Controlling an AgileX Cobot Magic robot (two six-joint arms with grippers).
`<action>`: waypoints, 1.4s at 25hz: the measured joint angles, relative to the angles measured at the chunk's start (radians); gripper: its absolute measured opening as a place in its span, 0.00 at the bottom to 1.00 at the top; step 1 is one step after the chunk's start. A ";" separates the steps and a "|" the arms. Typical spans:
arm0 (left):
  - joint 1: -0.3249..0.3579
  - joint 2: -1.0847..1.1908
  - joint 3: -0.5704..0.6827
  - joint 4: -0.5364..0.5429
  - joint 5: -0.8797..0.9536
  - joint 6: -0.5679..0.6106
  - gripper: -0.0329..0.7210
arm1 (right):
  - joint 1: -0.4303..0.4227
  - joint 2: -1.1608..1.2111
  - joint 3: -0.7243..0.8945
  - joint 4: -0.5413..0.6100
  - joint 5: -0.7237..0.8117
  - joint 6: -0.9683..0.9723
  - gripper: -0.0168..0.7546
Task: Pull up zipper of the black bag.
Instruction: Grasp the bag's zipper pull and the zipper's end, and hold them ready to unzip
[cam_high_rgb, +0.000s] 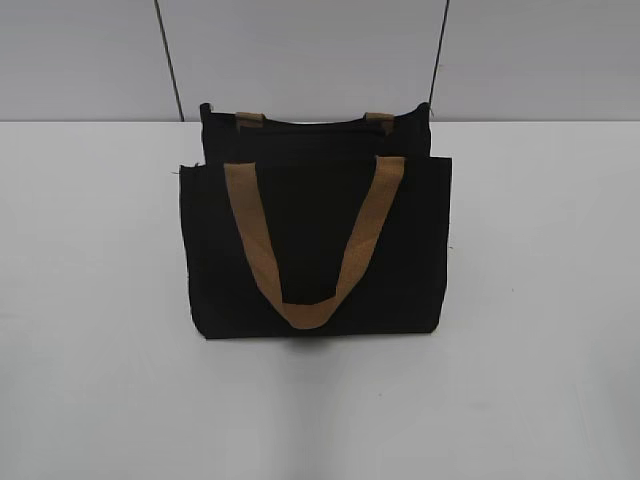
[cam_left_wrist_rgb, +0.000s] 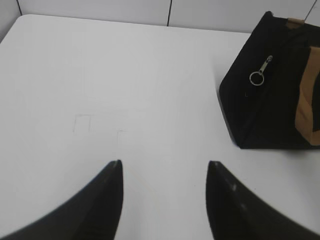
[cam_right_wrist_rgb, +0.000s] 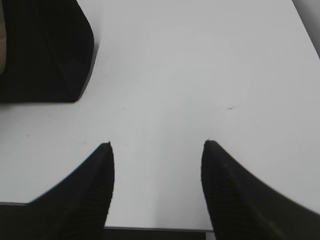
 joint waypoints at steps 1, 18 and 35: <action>0.000 0.000 0.000 0.000 0.000 0.000 0.57 | 0.000 0.000 0.000 0.000 0.000 0.000 0.59; 0.000 0.000 0.000 0.000 0.000 0.012 0.85 | 0.000 0.000 0.000 0.000 0.000 0.000 0.59; -0.007 0.356 -0.072 0.218 -0.711 0.022 0.78 | 0.000 0.000 0.000 0.000 0.000 0.000 0.59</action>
